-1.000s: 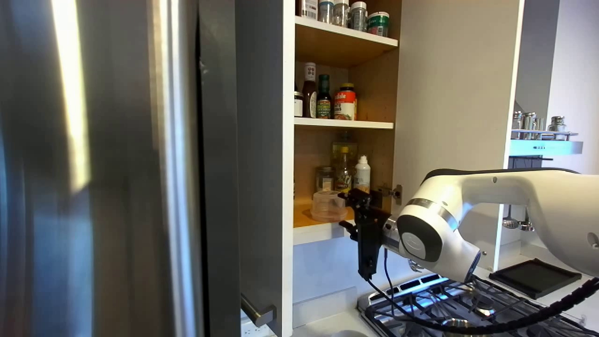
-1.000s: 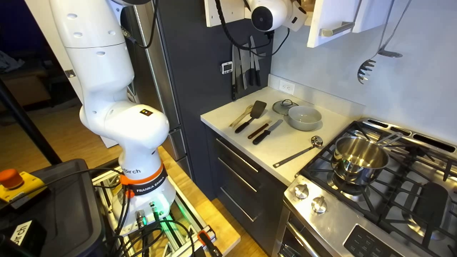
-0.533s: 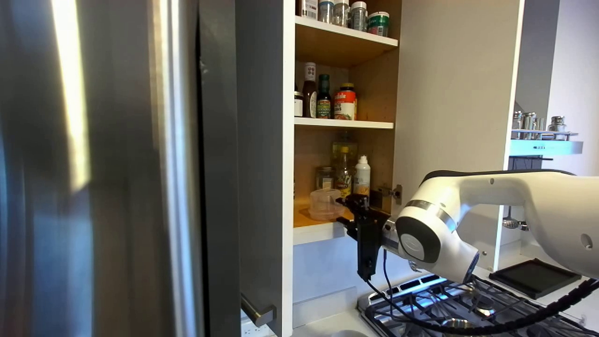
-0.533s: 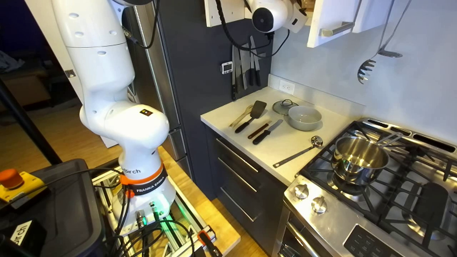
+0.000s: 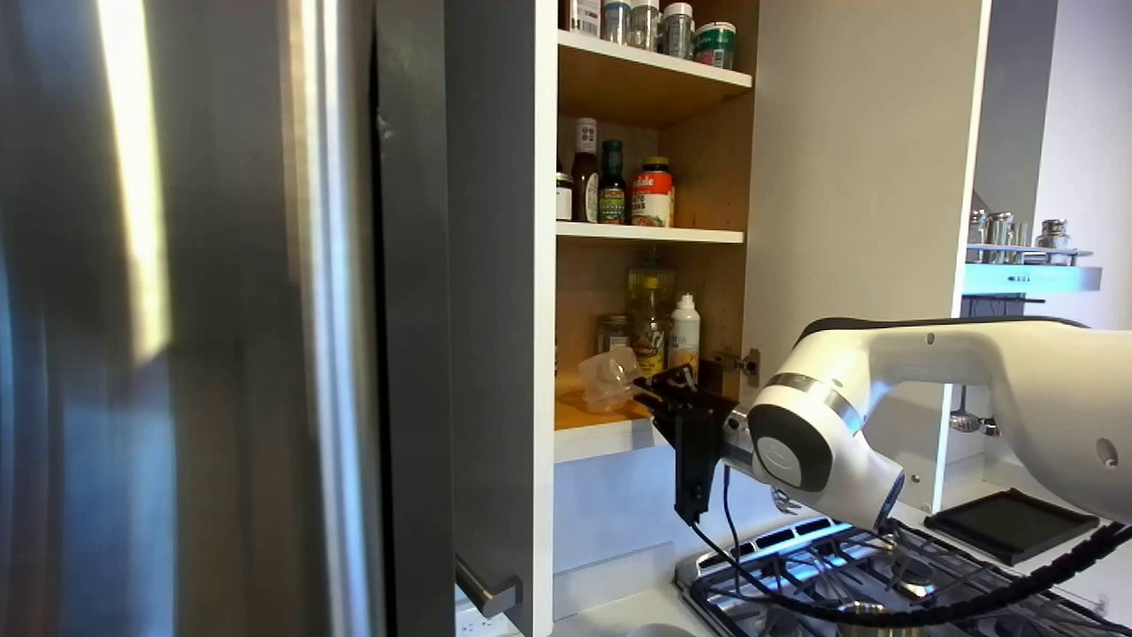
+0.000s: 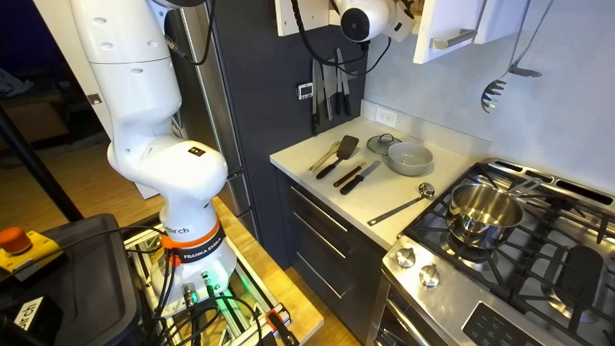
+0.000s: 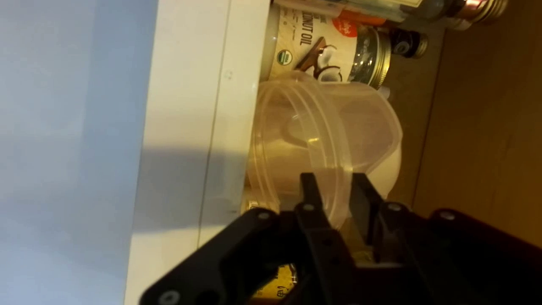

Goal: Flip the container over on the bottom shelf

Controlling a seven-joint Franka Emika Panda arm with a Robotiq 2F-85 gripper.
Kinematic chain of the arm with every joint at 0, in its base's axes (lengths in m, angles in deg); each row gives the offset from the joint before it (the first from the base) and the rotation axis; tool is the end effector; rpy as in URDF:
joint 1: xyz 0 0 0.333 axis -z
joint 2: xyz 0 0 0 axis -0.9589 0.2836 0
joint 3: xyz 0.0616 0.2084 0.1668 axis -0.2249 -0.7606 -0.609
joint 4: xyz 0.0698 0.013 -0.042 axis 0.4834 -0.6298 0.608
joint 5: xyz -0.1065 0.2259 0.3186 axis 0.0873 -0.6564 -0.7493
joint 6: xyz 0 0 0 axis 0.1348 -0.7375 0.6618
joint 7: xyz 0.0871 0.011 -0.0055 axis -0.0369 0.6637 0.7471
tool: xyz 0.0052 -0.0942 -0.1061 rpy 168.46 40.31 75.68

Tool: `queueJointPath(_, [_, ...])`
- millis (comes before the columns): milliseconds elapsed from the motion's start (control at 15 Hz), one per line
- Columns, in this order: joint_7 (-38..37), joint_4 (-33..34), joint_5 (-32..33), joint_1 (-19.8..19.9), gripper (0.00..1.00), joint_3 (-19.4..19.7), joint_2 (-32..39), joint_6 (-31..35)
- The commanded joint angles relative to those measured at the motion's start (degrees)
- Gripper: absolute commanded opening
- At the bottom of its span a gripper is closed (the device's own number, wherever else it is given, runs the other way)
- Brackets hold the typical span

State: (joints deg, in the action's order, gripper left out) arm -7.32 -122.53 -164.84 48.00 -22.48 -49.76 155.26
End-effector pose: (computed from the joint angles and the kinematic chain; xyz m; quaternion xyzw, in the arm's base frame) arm 0.6569 -0.0258 0.5347 -0.5545 0.3525 -0.5164 0.5492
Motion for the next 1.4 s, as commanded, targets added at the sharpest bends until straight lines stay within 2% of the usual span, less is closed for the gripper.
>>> queueJointPath(0, [0.4, 0.5, -0.4, 0.0, 0.06, 0.0, 0.3, -1.1])
queueJointPath(200, [0.1, 1.5, 3.7, -0.7, 0.06, -0.8, -0.1, -0.1])
queueJointPath(333, [-1.0, 2.7, 9.3, -1.2, 0.06, -1.5, -0.5, 1.1])
queueJointPath(667, [-3.3, 4.6, 29.3, -1.7, 0.06, -2.6, -1.2, 3.7])
queueJointPath(1333, [-5.7, 5.6, 64.4, -1.6, 0.06, -2.4, -1.8, 5.5])
